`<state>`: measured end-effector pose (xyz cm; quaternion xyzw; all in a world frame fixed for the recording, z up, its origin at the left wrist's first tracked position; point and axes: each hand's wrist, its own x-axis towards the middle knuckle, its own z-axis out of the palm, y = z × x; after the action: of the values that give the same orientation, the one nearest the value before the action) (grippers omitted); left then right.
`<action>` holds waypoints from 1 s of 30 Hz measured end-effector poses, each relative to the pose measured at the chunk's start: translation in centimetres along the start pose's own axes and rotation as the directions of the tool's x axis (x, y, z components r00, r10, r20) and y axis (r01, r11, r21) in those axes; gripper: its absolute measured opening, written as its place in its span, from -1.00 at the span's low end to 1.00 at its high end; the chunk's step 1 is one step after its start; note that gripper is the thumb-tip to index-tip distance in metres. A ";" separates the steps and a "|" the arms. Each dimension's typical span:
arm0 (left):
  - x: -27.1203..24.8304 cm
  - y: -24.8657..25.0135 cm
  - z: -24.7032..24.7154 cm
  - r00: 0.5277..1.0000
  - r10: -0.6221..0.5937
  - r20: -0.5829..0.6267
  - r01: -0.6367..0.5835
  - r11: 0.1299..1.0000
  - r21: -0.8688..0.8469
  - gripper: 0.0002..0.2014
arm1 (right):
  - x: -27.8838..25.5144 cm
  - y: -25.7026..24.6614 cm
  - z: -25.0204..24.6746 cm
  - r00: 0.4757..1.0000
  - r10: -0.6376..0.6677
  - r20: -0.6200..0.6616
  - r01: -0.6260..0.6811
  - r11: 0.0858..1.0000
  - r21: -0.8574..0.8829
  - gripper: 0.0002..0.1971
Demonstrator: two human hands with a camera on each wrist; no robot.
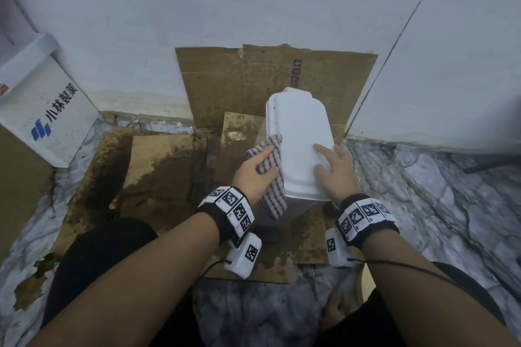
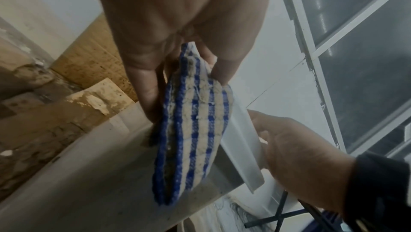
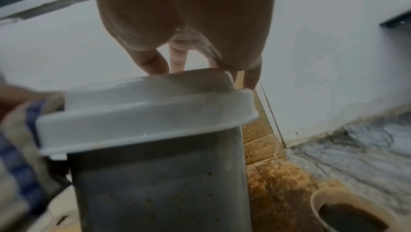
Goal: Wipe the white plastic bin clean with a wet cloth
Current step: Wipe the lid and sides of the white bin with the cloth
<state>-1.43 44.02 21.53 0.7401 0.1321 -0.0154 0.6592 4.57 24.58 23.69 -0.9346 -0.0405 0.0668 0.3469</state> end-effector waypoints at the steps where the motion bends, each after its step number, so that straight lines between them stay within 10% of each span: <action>1: 0.3 0.2 0.3 1.000 -0.003 -0.001 0.003 1.000 0.003 -0.48 | 0.2 -0.1 -0.1 1.000 -0.009 -0.001 0.009 0.998 -0.056 -0.49; 30: 15.6 6.8 5.6 1.000 0.012 -0.005 -0.010 0.951 0.310 -0.43 | 3.9 5.0 -1.8 0.975 -0.127 -0.183 0.110 0.989 -0.101 -0.49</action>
<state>15.89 40.58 24.31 0.8353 0.1263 -0.0295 0.5343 8.83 20.12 21.38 -0.9473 -0.0660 -0.0447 0.3102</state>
